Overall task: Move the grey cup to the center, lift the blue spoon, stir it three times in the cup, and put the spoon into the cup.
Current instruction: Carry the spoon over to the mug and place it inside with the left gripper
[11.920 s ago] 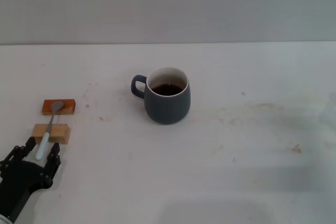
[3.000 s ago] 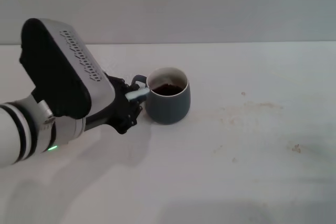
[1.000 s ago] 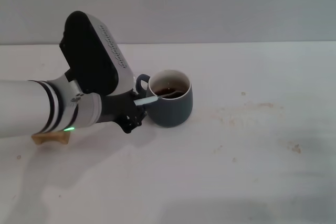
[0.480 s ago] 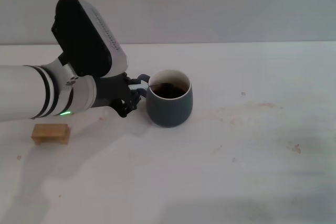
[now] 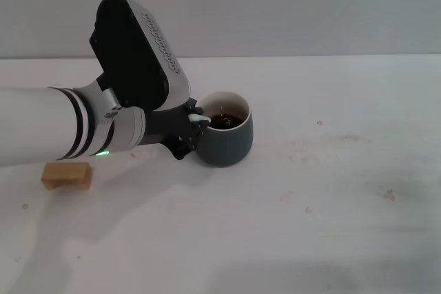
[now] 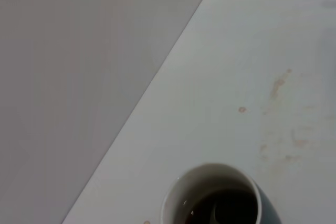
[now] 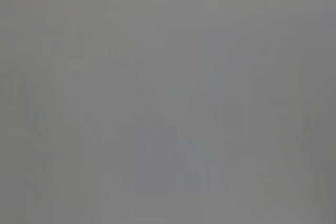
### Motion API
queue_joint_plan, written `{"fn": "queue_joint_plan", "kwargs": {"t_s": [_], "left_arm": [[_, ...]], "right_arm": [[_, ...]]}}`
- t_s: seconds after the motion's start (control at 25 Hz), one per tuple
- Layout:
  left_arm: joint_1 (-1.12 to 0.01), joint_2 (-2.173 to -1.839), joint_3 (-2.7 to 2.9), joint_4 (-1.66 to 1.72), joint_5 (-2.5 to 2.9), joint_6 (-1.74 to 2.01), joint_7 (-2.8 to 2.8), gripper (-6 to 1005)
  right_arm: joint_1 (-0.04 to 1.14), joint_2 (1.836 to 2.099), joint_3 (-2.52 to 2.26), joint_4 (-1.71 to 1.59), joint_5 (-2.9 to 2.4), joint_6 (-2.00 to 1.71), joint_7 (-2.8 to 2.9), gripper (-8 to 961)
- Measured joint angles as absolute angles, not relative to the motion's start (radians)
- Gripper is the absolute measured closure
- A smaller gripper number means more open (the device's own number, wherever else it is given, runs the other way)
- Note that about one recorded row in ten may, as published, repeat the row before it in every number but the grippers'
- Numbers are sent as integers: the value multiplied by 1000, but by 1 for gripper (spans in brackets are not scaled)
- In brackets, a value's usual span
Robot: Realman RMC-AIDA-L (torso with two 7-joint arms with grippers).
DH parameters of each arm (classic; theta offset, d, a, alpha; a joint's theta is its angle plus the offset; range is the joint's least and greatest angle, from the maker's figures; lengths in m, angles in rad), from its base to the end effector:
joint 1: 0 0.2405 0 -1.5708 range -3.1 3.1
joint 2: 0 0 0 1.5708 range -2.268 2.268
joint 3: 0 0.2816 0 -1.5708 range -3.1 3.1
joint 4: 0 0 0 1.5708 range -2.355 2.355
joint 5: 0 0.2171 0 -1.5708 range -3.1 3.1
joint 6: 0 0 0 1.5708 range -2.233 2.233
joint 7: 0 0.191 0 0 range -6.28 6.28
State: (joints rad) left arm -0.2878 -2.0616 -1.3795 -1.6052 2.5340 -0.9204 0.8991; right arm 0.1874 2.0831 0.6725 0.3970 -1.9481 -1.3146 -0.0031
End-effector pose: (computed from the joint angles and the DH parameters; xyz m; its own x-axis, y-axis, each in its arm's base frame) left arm -0.1773 0.3802 -0.0772 0.9912 0.1020 -0.0846 0.0313 -0.8005 -0.5985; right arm 0.3733 0.3124 -0.0242 0.6191 0.1116 -0.7774 -0.7853 0.1013 -0.6108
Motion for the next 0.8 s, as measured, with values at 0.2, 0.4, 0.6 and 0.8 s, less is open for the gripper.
{"fn": "queue_joint_plan", "kwargs": {"t_s": [0.2,0.4,0.6,0.8], "left_arm": [[-253,-2061,-1378,-1653,2541,-945,899,851],[-224,-2060,-1386,-1679,2546,-958,899,851],[-220,-2060,-1395,-1680,2570,-958,898,852],[-236,-2062,-1400,-1663,2584,-947,896,853]], "right_arm": [[188,2083,672,399,-1949,-1315,-3,955],[187,2083,672,399,-1953,-1315,-3,955],[187,2083,672,399,-1955,-1315,-3,955],[184,2084,669,399,-1956,-1315,-3,955]]}}
